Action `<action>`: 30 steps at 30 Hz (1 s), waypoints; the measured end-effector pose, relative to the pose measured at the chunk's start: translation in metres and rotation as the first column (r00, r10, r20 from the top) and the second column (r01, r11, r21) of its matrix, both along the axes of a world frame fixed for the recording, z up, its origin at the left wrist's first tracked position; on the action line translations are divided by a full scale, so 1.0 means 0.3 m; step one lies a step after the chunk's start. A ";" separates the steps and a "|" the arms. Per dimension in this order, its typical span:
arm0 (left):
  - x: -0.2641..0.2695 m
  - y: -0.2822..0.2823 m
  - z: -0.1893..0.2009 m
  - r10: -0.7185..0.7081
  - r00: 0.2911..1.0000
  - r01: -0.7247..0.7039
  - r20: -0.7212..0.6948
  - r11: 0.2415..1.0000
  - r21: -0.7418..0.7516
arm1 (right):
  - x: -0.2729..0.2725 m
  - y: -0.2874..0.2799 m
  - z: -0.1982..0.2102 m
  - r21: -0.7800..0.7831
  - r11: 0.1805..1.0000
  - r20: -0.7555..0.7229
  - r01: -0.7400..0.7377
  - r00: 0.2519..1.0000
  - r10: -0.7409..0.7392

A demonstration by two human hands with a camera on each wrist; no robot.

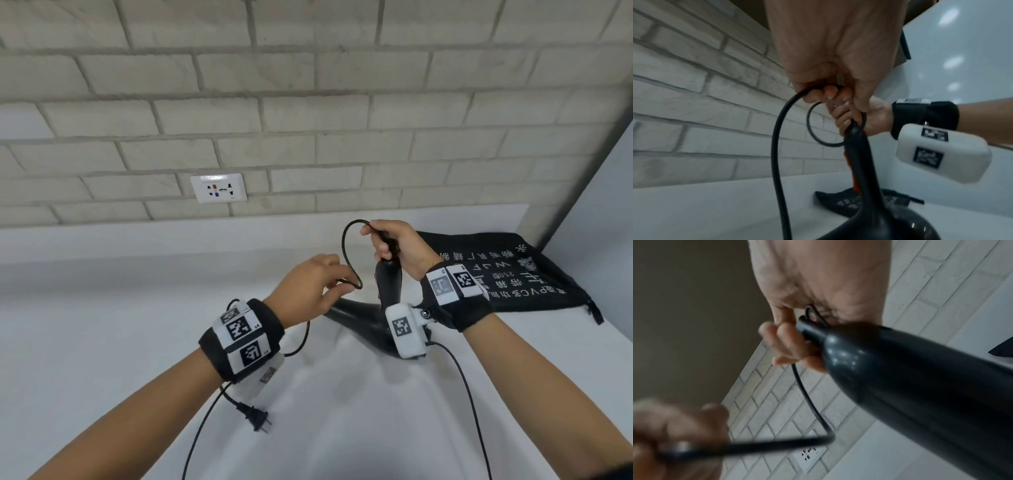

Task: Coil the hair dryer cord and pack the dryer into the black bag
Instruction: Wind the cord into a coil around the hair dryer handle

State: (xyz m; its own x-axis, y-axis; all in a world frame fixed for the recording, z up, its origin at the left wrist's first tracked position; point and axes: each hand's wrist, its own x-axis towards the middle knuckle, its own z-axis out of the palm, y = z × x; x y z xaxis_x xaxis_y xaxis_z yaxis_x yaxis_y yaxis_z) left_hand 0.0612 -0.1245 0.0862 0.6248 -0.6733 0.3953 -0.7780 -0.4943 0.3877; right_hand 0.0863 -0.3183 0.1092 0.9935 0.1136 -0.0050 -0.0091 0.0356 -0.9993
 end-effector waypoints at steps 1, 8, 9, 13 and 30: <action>0.000 -0.027 0.017 -0.025 1.000 0.025 -0.015 1.000 -0.017 | -0.004 0.002 0.002 -0.012 1.000 0.001 -0.021 1.000 0.021; 0.048 -0.157 0.126 -0.084 0.971 -0.007 -0.223 0.926 -0.378 | -0.035 -0.034 0.041 0.018 0.991 -0.034 -0.132 0.991 0.133; 0.055 -0.166 0.141 -0.071 0.967 -0.037 -0.245 0.911 -0.411 | -0.040 -0.034 0.047 0.022 0.989 -0.044 -0.149 0.988 0.150; 0.112 -0.178 0.170 0.010 0.931 -0.197 -0.365 0.855 -0.480 | -0.054 -0.022 0.056 0.041 0.980 -0.042 -0.193 0.980 0.195; 0.133 -0.126 0.083 -0.088 0.658 -0.395 -0.748 0.806 -0.442 | -0.025 -0.014 0.030 0.013 0.981 -0.101 -0.192 0.976 0.192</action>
